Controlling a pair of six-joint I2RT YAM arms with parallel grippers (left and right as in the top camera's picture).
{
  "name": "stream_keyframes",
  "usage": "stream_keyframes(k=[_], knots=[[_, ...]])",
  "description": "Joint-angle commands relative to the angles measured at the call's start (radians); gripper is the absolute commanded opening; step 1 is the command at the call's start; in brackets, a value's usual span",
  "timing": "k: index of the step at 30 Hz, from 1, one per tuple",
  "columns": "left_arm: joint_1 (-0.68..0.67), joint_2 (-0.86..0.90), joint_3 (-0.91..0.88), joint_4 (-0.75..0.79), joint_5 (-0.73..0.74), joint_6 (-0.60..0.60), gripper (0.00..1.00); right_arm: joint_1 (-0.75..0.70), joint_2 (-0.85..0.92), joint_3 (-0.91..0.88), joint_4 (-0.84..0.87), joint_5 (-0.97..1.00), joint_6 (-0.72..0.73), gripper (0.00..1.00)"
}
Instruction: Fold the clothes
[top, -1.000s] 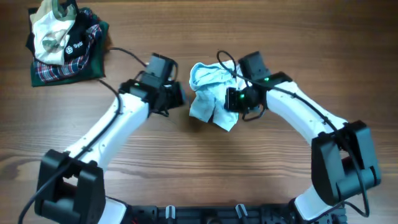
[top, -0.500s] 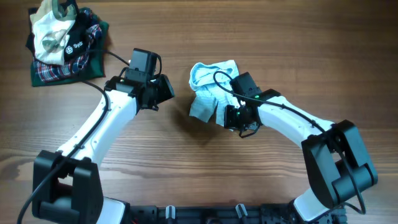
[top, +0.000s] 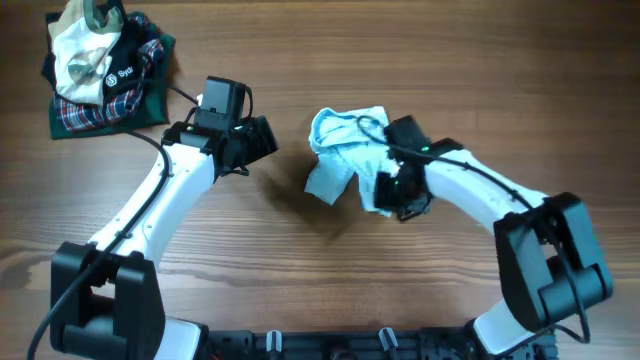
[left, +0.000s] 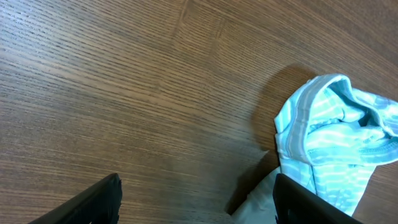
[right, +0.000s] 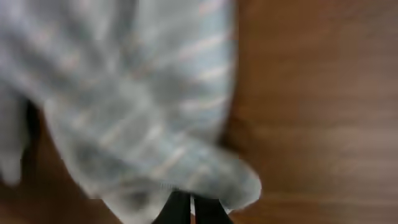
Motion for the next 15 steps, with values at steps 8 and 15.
stream_keyframes(k=[8, 15], knots=[[0.005, -0.006, 0.006, 0.009, -0.016, 0.001, 0.78, -0.41, 0.021, 0.02, 0.278, 0.066, -0.156, 0.13], [0.006, -0.006, 0.006, 0.005, -0.021, 0.002, 0.79, -0.371, 0.021, 0.343, 0.011, -0.184, -0.227, 0.27]])
